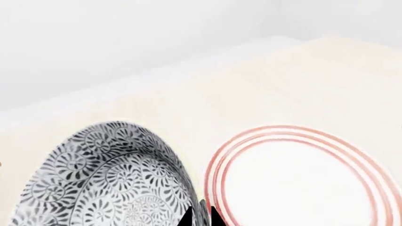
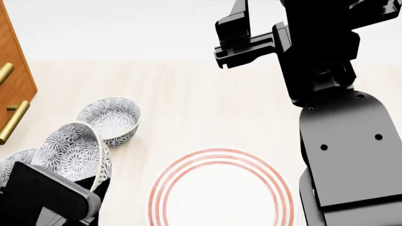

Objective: Put the bowl at the front on the plate.

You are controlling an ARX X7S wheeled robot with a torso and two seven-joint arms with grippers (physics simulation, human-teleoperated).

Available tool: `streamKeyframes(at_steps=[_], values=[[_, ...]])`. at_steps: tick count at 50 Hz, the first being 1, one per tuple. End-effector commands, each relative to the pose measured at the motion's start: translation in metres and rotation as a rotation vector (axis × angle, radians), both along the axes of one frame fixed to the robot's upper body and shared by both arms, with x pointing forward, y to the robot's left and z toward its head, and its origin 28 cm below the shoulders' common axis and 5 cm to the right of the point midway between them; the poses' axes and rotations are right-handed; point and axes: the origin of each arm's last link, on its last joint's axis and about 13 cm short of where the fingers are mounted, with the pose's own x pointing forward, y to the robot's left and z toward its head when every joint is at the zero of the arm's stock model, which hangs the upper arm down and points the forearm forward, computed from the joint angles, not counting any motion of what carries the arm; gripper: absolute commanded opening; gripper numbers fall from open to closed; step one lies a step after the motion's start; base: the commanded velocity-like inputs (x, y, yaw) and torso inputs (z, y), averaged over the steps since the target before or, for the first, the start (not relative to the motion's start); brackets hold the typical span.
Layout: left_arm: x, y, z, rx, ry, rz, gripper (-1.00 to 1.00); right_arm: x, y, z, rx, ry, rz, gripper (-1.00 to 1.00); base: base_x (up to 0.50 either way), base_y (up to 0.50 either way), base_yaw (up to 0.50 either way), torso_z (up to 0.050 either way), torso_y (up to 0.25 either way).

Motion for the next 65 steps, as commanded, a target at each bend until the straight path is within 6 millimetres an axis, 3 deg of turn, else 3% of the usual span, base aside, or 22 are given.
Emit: streamKeyframes(at_steps=[1, 13, 29, 45, 55, 65], values=[[0.014, 0.006, 0.020, 0.095, -0.222, -0.091, -1.00, 0.000, -0.001, -0.002, 0.000, -0.004, -0.002, 1.00, 0.00, 0.00, 0.00, 0.000, 0.000], [0.052, 0.013, 0.046, 0.163, -0.304, -0.228, -1.00, -0.005, 0.000, -0.002, 0.018, -0.016, 0.029, 1.00, 0.00, 0.00, 0.00, 0.000, 0.000], [0.123, 0.011, 0.066, 0.298, -0.359, -0.388, -1.00, -0.020, -0.002, 0.001, 0.074, -0.100, 0.096, 1.00, 0.00, 0.00, 0.00, 0.000, 0.000], [0.175, -0.001, 0.036, 0.513, -0.201, -0.614, -1.00, -0.024, 0.000, 0.012, 0.106, -0.166, 0.127, 1.00, 0.00, 0.00, 0.00, 0.000, 0.000], [0.198, -0.009, 0.045, 0.498, -0.225, -0.718, -1.00, -0.027, 0.001, 0.018, 0.128, -0.188, 0.157, 1.00, 0.00, 0.00, 0.00, 0.000, 0.001], [0.217, -0.014, 0.037, 0.529, -0.165, -0.829, -1.00, -0.027, 0.004, 0.023, 0.109, -0.182, 0.184, 1.00, 0.00, 0.00, 0.00, 0.000, 0.000]])
